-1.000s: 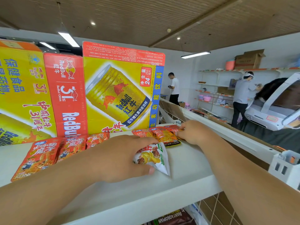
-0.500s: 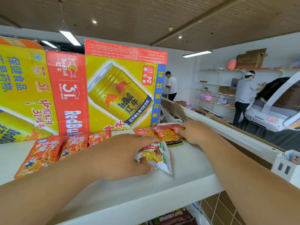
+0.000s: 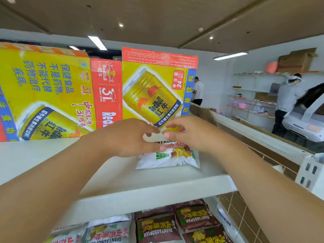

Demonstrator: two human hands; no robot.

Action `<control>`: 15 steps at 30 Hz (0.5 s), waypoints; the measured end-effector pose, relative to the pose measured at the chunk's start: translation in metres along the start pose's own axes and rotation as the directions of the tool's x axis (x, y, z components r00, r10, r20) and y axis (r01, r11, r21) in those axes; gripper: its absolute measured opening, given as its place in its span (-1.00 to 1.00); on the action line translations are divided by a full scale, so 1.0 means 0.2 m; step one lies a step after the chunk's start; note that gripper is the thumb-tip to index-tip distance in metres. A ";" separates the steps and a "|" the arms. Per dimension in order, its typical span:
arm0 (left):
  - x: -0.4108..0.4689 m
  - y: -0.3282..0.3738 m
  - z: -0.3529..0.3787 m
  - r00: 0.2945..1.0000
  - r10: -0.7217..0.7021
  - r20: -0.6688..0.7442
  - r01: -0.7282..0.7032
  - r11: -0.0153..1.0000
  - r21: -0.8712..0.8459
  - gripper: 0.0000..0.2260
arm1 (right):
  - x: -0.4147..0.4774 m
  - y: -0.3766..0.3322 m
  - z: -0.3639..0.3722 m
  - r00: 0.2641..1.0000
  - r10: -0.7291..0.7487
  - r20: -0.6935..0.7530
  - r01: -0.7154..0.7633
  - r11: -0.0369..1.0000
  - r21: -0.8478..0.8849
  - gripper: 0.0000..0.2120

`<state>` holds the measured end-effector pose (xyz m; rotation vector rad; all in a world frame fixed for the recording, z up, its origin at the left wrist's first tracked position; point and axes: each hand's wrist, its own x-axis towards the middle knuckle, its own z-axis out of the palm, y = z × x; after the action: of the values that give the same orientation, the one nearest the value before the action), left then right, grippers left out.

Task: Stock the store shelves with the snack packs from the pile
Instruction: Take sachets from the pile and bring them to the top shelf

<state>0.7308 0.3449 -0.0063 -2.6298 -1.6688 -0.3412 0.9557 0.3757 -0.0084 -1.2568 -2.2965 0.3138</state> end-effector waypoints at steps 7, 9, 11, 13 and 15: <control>-0.36 -0.07 0.08 0.982 -0.087 -0.167 0.076 0.994 -0.072 -0.38 | -0.04 -0.12 0.18 0.953 -0.052 0.299 0.157 0.928 -0.338 -0.39; -0.45 -0.10 0.12 0.972 -0.119 -0.204 0.091 0.986 -0.143 -0.50 | -0.08 -0.11 0.20 0.960 -0.048 0.276 0.159 0.904 -0.396 -0.26; -0.51 -0.11 0.16 0.957 -0.170 -0.233 0.137 0.979 -0.151 -0.57 | -0.11 -0.10 0.20 0.962 -0.059 0.265 0.161 0.912 -0.378 -0.23; -0.55 -0.12 0.18 0.927 -0.265 -0.265 0.214 0.955 -0.206 -0.65 | -0.12 -0.10 0.20 0.956 -0.055 0.289 0.167 0.910 -0.380 -0.25; -0.56 -0.12 0.19 0.897 -0.300 -0.326 0.229 0.944 -0.239 -0.74 | -0.13 -0.12 0.18 0.949 -0.031 0.314 0.151 0.918 -0.366 -0.29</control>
<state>0.6707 0.2592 -0.0668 -2.2599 -1.9401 -0.9745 0.9311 0.3431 -0.0378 -1.3540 -2.7735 0.0138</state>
